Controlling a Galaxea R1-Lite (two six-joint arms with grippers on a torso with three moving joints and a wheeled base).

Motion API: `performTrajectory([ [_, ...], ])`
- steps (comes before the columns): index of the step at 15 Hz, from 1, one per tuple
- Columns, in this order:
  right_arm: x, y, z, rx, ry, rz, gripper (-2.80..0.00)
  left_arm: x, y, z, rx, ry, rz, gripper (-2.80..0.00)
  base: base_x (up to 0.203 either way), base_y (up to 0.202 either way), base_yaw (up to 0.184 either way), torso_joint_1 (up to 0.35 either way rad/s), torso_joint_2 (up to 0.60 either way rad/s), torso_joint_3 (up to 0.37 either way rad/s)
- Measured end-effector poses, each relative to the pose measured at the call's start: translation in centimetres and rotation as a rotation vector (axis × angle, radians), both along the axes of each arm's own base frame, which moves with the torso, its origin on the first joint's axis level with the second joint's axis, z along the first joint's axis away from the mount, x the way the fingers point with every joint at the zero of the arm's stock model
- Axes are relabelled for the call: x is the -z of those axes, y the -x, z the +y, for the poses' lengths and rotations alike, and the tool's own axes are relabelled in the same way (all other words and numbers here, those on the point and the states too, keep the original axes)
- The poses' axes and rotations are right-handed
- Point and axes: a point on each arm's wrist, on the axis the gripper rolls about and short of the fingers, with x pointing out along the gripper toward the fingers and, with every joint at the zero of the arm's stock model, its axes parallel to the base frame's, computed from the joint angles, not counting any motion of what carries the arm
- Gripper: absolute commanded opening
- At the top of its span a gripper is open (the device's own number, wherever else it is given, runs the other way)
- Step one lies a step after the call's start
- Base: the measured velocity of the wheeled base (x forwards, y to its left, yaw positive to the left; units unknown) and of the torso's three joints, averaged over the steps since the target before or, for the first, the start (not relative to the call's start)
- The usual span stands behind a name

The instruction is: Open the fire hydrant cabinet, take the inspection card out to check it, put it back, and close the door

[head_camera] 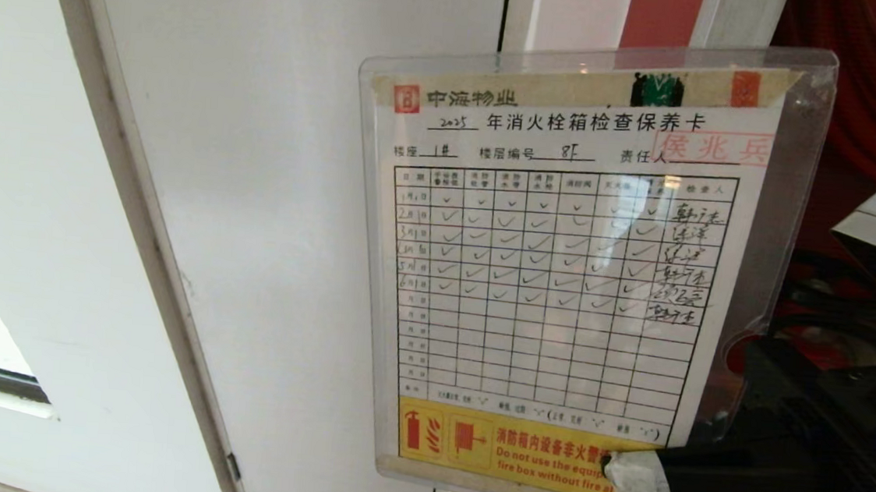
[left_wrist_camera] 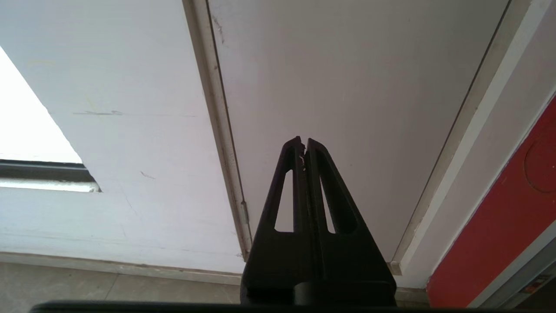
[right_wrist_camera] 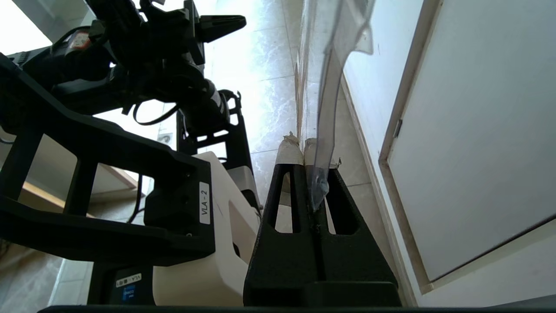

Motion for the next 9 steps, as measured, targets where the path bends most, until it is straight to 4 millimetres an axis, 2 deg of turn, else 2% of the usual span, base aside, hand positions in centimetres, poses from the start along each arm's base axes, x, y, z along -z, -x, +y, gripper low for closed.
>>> performTrajectory([
  [9, 0.59, 0.23, 0.31, -0.049, 0.007, 0.018, -2.80, 0.00, 0.00, 0.00, 0.000, 0.000, 0.000, -2.80, 0.000, 0.000, 0.000, 0.000, 0.00, 0.000],
])
